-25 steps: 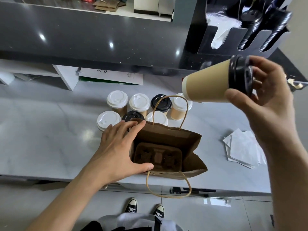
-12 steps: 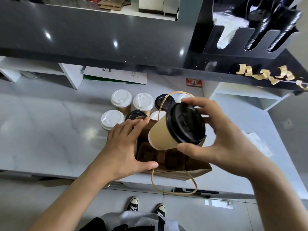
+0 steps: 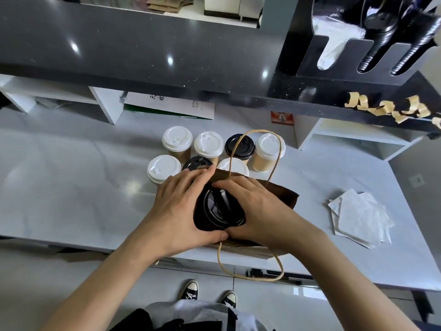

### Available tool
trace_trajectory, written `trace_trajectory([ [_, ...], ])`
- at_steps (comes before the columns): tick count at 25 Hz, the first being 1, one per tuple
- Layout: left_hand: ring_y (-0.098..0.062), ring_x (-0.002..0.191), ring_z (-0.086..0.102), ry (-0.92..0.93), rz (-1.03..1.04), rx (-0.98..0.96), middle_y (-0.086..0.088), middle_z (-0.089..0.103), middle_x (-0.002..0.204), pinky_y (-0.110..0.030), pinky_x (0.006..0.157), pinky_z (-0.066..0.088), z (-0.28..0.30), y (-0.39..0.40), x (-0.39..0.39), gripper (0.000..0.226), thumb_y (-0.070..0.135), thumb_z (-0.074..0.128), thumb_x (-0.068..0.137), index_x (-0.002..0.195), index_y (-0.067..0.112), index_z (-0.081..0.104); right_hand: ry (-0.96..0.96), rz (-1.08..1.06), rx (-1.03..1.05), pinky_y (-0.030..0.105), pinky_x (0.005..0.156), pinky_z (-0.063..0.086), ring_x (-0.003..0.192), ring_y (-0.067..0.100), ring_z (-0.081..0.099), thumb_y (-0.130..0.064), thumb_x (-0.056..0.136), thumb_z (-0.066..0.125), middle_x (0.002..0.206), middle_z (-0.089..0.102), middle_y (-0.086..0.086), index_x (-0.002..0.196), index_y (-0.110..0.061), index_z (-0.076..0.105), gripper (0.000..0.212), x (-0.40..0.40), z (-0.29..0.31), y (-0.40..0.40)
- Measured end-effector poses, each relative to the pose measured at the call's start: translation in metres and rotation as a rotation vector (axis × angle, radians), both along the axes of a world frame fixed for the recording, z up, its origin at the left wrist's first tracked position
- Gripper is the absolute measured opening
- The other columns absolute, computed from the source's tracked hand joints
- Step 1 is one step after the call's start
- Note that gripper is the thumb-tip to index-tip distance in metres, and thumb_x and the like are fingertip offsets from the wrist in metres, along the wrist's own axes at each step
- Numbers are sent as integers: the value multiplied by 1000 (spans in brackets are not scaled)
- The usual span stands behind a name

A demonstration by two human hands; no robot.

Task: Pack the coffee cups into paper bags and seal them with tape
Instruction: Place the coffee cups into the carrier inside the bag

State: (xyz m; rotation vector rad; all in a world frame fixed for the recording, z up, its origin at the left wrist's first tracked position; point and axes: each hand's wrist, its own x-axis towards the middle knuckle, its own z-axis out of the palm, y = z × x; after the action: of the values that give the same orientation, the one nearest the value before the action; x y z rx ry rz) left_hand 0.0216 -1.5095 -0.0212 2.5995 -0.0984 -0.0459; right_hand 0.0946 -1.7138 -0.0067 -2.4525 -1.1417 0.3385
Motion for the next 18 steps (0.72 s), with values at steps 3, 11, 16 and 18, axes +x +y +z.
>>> trace_trajectory([
  [3,-9,149,16,-10,0,9,18,22,158,-33,123,13,0,0,-1,127,83,65,54,160,41,7,-62,39,-59,31,110,41,128,17,44,-42,75,82,142,48,-7,151,-29,39,89,5,-16,11],
  [11,-8,151,12,-10,-8,14,18,19,160,-34,124,13,-2,1,-2,125,82,65,57,160,41,7,-150,124,-228,36,99,49,122,22,47,-40,78,82,139,50,2,154,-25,38,89,10,-35,26],
  [16,-8,151,15,-3,-3,1,18,20,160,-37,124,16,-2,1,-1,125,83,64,56,160,42,8,-241,198,-338,36,91,48,118,25,49,-33,85,78,135,48,6,151,-20,40,78,9,-31,40],
  [18,-8,150,15,-7,-3,-2,18,20,160,-35,124,16,-3,1,0,125,82,65,56,160,43,8,-272,228,-359,36,88,50,117,25,50,-31,88,75,134,49,6,151,-20,39,74,13,-29,45],
])
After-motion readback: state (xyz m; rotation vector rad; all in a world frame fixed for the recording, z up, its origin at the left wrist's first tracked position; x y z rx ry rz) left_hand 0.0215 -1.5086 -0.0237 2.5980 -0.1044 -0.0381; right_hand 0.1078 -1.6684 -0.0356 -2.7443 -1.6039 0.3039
